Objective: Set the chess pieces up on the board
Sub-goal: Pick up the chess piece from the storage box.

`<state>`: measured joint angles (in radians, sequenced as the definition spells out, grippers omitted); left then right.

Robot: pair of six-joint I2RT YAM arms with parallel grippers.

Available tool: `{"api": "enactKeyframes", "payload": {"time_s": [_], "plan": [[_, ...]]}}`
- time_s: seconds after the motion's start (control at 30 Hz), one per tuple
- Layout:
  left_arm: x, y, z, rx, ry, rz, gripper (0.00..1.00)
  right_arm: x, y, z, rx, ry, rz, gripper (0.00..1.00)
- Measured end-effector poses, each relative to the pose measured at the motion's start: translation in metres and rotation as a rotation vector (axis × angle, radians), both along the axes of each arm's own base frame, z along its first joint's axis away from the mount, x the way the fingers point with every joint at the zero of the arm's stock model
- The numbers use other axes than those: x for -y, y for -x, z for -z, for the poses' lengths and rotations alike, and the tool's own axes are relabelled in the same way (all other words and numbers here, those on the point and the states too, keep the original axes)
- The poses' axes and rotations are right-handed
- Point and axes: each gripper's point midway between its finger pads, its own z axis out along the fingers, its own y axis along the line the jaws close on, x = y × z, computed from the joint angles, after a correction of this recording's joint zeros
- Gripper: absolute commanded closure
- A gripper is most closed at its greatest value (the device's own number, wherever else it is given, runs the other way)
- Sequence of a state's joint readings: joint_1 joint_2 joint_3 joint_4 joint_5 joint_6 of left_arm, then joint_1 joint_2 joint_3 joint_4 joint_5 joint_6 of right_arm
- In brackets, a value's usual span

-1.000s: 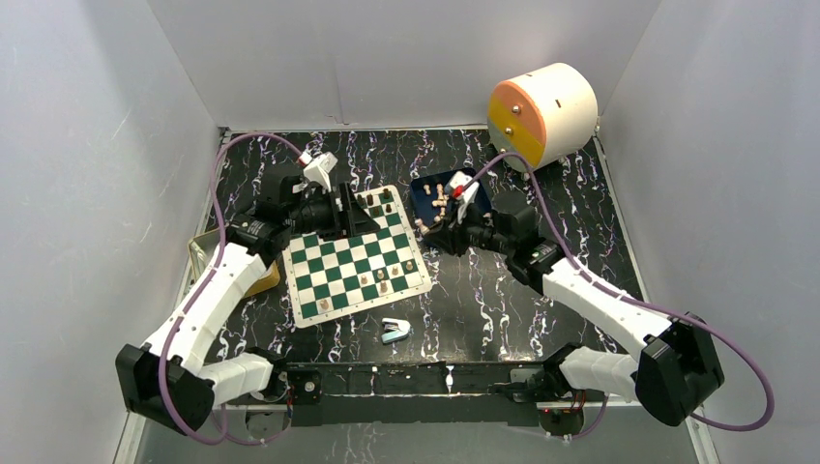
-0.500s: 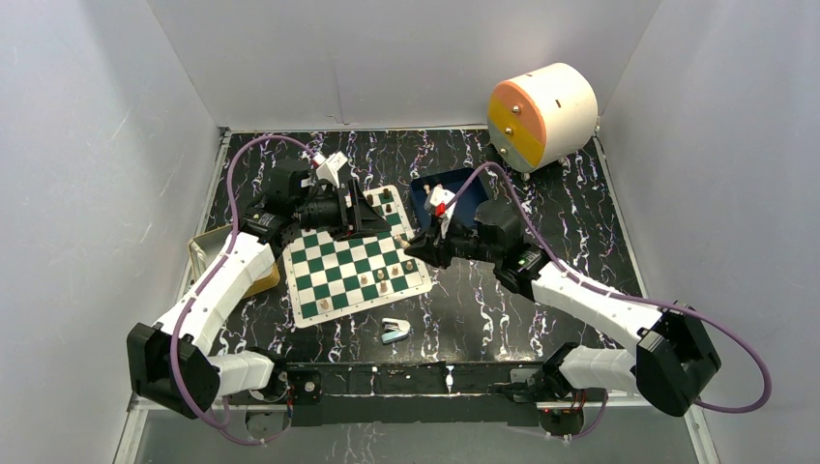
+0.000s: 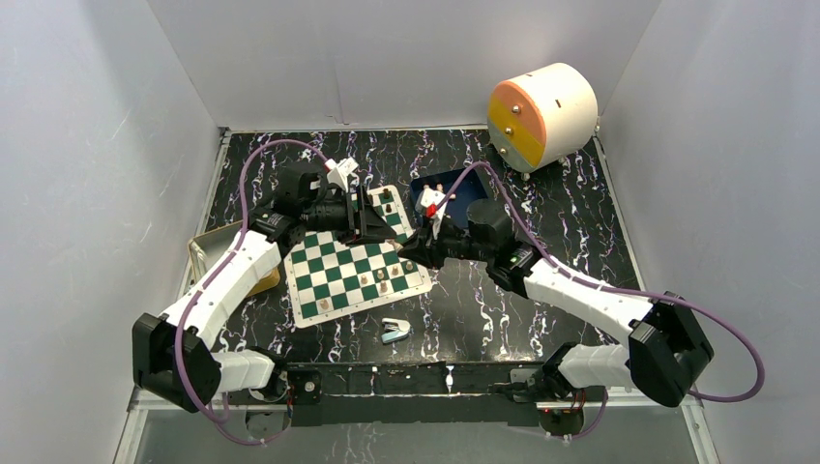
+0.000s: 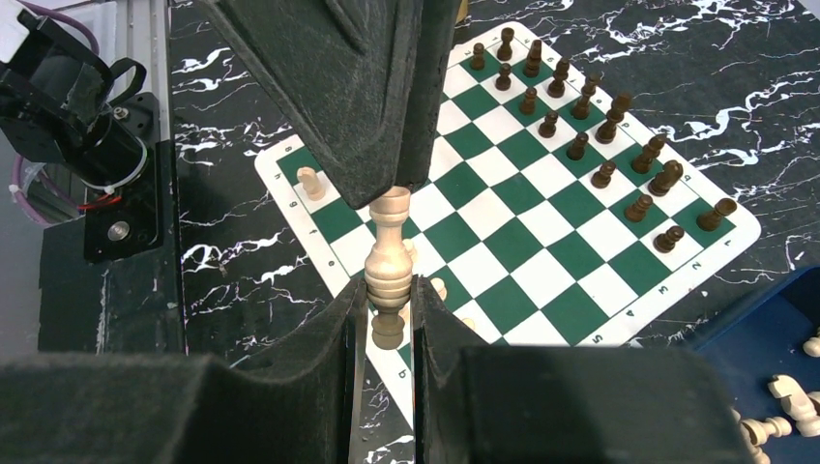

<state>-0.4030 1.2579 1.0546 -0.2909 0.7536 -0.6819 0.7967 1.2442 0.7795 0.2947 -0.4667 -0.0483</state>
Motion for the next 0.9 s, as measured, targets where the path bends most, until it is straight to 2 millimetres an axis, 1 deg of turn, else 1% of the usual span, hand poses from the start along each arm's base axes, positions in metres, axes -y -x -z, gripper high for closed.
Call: {"api": "enactKeyframes", "payload": {"time_s": [0.27, 0.37, 0.5, 0.67, 0.77, 0.8, 0.9], "plan": [[-0.002, 0.007, 0.018, -0.048, -0.018, 0.001, 0.59, -0.003, 0.003, 0.0, 0.001, -0.001, -0.011, 0.81], [-0.002, 0.007, 0.019, -0.049, -0.018, 0.003, 0.6, -0.003, 0.003, 0.0, 0.001, -0.001, -0.011, 0.81], [-0.001, 0.008, 0.018, -0.048, -0.018, 0.006, 0.64, -0.004, 0.004, 0.001, -0.002, 0.003, -0.012, 0.81], [-0.001, 0.008, 0.02, -0.051, -0.018, 0.009, 0.77, -0.008, -0.002, 0.005, -0.01, 0.019, -0.005, 0.82], [-0.001, 0.008, 0.022, -0.059, -0.019, 0.012, 0.93, -0.009, -0.004, 0.006, -0.012, 0.025, 0.0, 0.82], [-0.001, 0.009, 0.023, -0.06, -0.02, 0.012, 0.96, -0.009, -0.004, 0.007, -0.013, 0.027, 0.001, 0.82], [-0.002, 0.009, 0.025, -0.06, -0.028, 0.013, 0.98, -0.009, -0.004, 0.01, -0.017, 0.036, 0.004, 0.82]]}}
